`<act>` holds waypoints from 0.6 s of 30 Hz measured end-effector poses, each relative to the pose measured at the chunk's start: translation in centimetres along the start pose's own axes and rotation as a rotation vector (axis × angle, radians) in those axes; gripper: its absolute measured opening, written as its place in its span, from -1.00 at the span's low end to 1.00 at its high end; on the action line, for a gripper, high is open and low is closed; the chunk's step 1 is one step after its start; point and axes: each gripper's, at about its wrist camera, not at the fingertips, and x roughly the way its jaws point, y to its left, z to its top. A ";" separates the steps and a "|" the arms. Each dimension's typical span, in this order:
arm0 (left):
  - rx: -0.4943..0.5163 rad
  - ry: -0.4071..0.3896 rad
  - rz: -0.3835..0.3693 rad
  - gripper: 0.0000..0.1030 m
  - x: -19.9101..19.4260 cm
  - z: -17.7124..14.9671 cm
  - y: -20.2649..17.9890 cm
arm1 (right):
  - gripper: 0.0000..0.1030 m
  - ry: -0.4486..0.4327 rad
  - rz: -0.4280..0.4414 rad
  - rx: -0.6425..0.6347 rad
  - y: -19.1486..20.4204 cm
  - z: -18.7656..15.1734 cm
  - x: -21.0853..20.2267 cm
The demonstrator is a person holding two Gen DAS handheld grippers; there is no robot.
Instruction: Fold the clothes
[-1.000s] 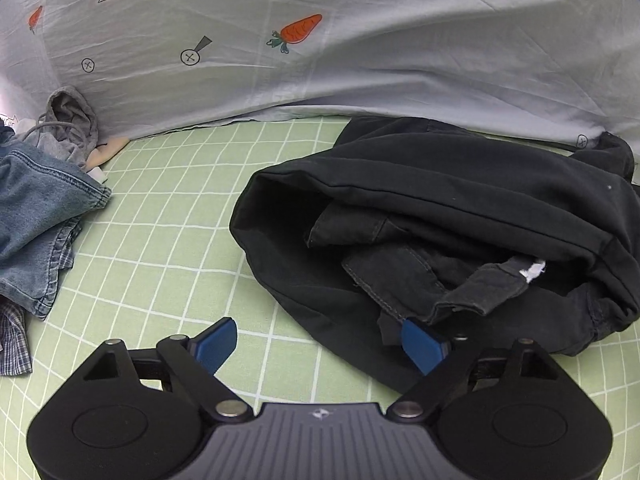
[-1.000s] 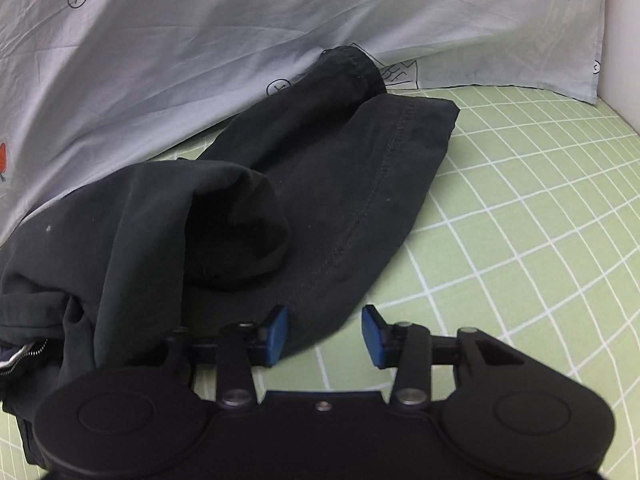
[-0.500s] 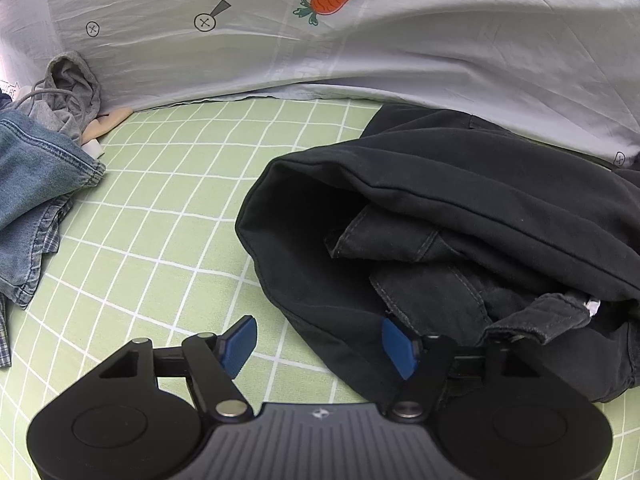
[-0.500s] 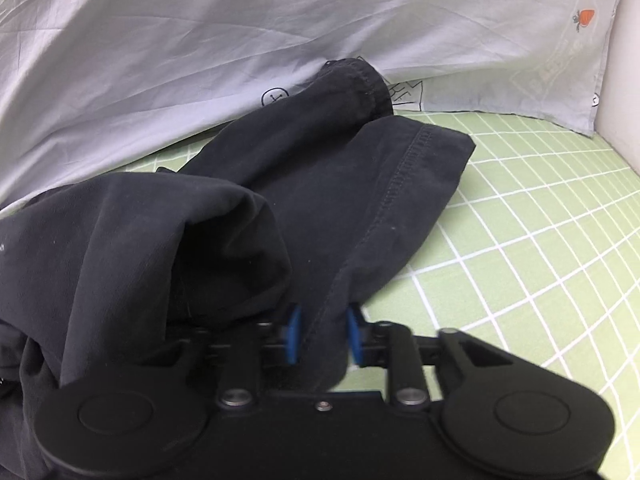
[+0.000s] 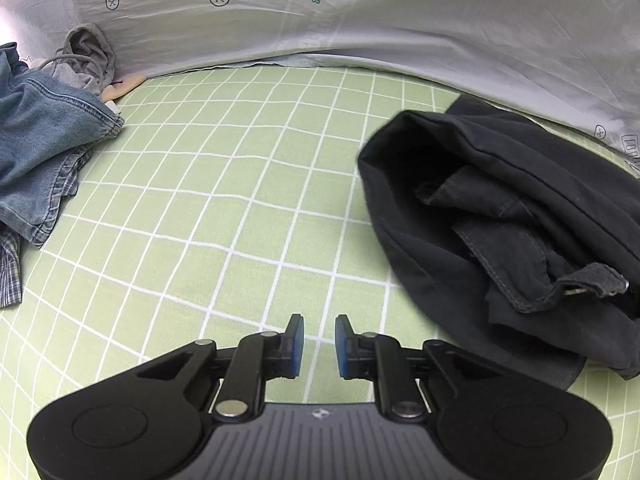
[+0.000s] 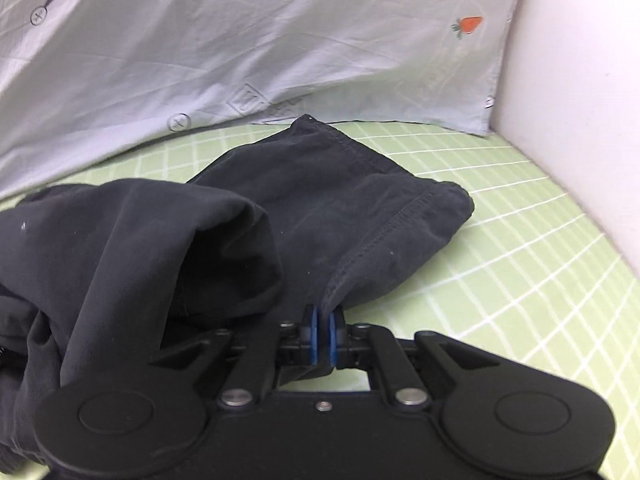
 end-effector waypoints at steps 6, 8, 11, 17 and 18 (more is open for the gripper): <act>0.090 -0.042 -0.027 -0.62 -1.8 -0.6 -2.6 | -0.31 -0.051 -0.075 0.156 -5.9 -0.2 -2.9; 0.113 -0.054 -0.029 -0.59 -2.1 -0.4 -3.4 | -0.12 -0.080 0.001 0.244 -6.9 -0.1 -4.3; 0.136 -0.074 -0.033 -0.52 -2.7 -0.4 -4.2 | 0.05 -0.087 0.187 0.417 -8.2 -0.4 -5.7; 0.146 -0.097 -0.066 -0.50 -3.8 -0.7 -4.0 | 0.26 0.052 0.451 0.595 -5.3 -2.0 -2.9; 0.147 -0.101 -0.069 -0.49 -4.0 -0.7 -3.9 | 0.26 0.066 0.482 0.589 -4.7 -2.1 -2.4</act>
